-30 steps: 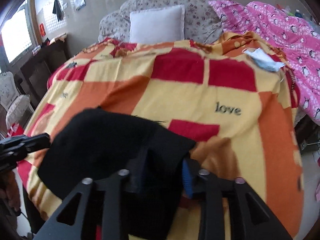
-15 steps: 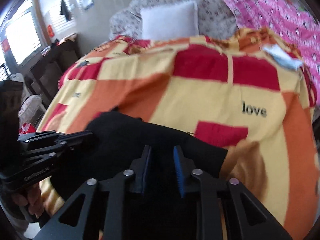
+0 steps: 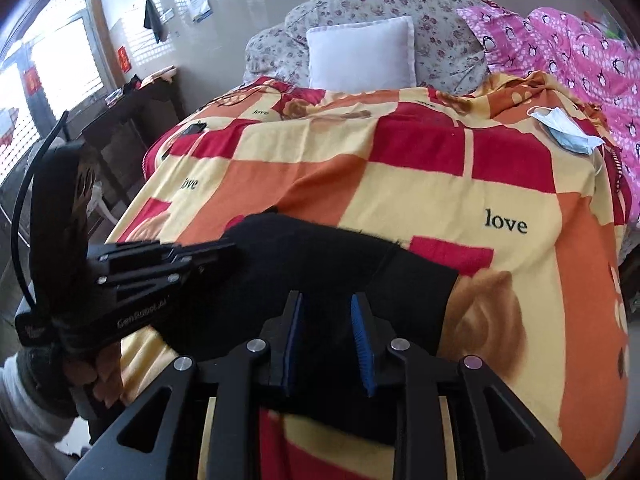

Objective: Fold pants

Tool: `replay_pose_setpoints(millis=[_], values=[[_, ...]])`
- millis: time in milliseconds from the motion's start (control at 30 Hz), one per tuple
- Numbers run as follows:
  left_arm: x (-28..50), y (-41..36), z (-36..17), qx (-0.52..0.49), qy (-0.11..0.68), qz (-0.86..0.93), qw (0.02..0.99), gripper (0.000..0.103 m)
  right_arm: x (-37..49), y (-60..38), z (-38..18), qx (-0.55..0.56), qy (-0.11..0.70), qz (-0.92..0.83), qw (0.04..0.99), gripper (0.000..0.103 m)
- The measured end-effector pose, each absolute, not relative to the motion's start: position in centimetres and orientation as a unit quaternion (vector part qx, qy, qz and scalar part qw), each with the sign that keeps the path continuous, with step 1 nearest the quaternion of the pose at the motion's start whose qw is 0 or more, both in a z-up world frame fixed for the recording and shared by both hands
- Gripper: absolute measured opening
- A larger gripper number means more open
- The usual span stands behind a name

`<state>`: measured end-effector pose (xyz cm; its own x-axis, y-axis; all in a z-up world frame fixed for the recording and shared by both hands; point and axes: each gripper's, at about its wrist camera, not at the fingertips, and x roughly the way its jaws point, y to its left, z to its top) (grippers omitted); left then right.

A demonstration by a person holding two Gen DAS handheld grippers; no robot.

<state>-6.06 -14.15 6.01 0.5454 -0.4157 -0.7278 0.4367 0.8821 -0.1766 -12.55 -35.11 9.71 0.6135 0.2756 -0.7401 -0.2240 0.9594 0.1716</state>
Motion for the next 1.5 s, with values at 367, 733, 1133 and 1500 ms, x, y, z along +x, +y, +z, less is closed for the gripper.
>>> replay_pose_setpoints(millis=[367, 733, 1133, 1500], values=[[-8.9, -12.9, 4.2, 0.000, 0.410, -0.254, 0.876, 0.004, -15.5, -34.9, 6.1, 0.029, 0.441, 0.139, 0.886, 0.032], [-6.5, -9.0, 4.5, -0.090, 0.439, -0.270, 0.852, 0.036, -14.1, -40.9, 6.0, 0.128, 0.441, 0.109, 0.882, 0.079], [-5.9, -10.6, 4.3, -0.092, 0.437, -0.286, 0.848, 0.028, -12.8, -40.0, 5.4, 0.171, 0.412, 0.153, 0.882, 0.033], [-1.8, -9.7, 9.4, -0.088, 0.386, -0.274, 0.876, 0.025, -8.9, -38.4, 11.5, 0.133, 0.341, 0.159, 0.917, 0.033]])
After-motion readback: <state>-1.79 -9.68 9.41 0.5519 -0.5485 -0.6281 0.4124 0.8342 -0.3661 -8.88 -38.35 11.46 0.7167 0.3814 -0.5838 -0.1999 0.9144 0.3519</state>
